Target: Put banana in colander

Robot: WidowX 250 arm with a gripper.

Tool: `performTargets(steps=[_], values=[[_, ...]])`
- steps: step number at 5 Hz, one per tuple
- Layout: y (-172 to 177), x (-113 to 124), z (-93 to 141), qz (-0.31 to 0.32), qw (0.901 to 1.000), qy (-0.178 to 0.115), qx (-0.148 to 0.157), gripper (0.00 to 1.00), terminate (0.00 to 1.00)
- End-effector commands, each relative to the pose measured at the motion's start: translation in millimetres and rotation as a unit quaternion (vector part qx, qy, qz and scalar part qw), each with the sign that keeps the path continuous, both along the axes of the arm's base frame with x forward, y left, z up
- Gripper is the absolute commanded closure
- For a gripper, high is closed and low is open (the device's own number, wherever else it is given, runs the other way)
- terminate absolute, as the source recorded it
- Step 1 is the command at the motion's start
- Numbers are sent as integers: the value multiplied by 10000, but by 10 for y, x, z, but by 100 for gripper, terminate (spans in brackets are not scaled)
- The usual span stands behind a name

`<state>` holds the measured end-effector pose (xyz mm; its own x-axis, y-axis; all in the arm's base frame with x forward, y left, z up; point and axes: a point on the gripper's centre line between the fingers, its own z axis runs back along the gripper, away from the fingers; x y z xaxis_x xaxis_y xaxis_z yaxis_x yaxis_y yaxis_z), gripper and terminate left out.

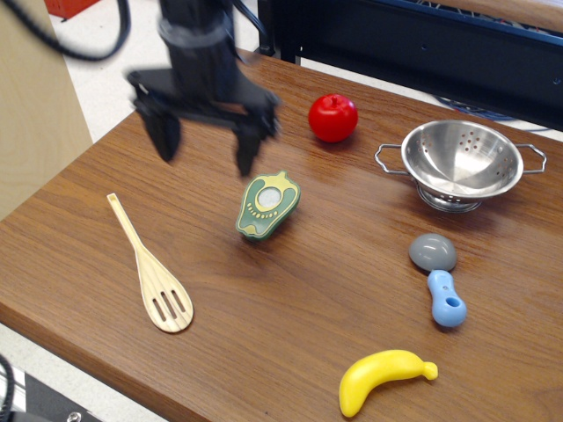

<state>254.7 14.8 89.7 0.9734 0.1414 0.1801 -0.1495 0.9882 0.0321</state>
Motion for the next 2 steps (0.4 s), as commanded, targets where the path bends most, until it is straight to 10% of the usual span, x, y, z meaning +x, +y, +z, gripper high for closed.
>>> performTargets(steps=[1, 2], values=[[-686, -319, -4, -1655, 9854, 38, -404, 0, 0], [-966, -421, -91, -2203, 9747, 236, -282, 0, 0]])
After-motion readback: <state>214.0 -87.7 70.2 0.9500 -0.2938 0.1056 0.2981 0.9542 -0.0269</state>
